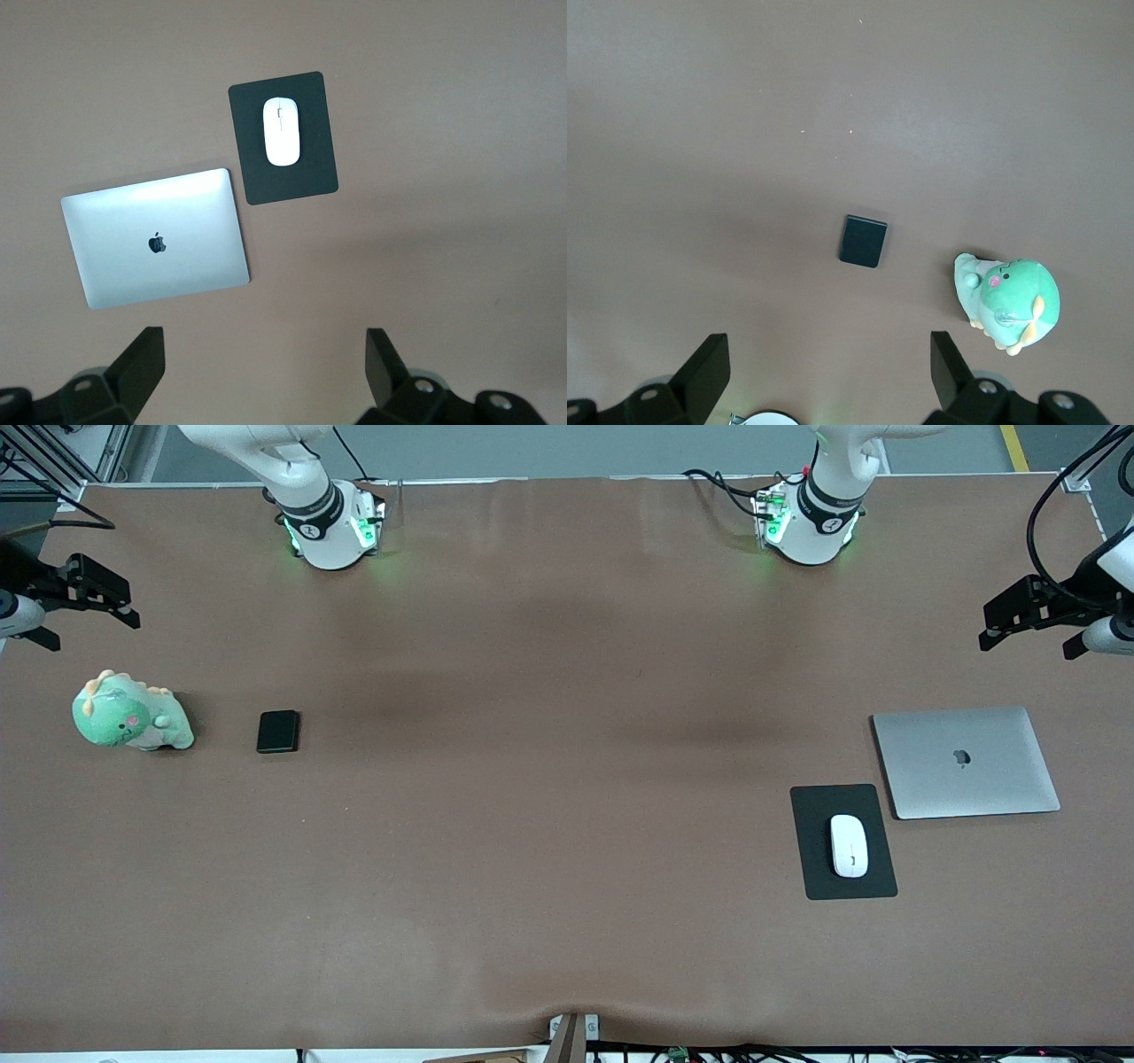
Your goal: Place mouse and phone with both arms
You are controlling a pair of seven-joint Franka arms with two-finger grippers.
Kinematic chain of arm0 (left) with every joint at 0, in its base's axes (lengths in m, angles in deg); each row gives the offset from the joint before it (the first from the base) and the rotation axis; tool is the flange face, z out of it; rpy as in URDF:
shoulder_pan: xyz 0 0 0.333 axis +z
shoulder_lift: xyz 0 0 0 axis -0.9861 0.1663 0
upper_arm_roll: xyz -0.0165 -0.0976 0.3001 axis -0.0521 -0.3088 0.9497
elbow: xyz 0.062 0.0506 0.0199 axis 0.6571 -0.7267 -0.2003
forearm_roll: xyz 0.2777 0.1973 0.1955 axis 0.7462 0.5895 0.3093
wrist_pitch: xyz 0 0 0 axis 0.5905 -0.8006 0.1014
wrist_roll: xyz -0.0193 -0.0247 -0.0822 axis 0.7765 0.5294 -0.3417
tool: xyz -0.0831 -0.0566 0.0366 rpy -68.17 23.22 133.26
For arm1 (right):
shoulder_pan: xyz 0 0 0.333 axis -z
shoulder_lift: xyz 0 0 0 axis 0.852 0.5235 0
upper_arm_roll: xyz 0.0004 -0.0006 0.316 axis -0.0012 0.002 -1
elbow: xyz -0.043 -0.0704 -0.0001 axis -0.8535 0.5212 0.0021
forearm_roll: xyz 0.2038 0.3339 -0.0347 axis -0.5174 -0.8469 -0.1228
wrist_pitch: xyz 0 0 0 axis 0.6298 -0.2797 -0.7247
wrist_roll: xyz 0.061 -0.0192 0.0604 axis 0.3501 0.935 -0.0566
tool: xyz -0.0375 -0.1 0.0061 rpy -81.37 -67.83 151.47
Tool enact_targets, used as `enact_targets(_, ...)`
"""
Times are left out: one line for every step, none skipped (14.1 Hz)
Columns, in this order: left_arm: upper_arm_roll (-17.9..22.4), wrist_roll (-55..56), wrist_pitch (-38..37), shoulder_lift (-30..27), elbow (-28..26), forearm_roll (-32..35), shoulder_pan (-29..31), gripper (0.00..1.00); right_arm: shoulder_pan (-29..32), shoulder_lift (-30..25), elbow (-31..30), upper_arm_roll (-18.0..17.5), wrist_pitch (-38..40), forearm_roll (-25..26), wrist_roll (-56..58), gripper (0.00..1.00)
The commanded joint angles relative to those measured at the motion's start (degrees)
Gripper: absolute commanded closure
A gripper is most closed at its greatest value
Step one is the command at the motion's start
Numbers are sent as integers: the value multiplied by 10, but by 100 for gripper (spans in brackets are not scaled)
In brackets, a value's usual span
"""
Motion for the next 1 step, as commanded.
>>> enact_targets(-1, 3, -14, 9, 19, -2, 1, 0, -1, 8, 23, 0, 19, 6, -8, 0)
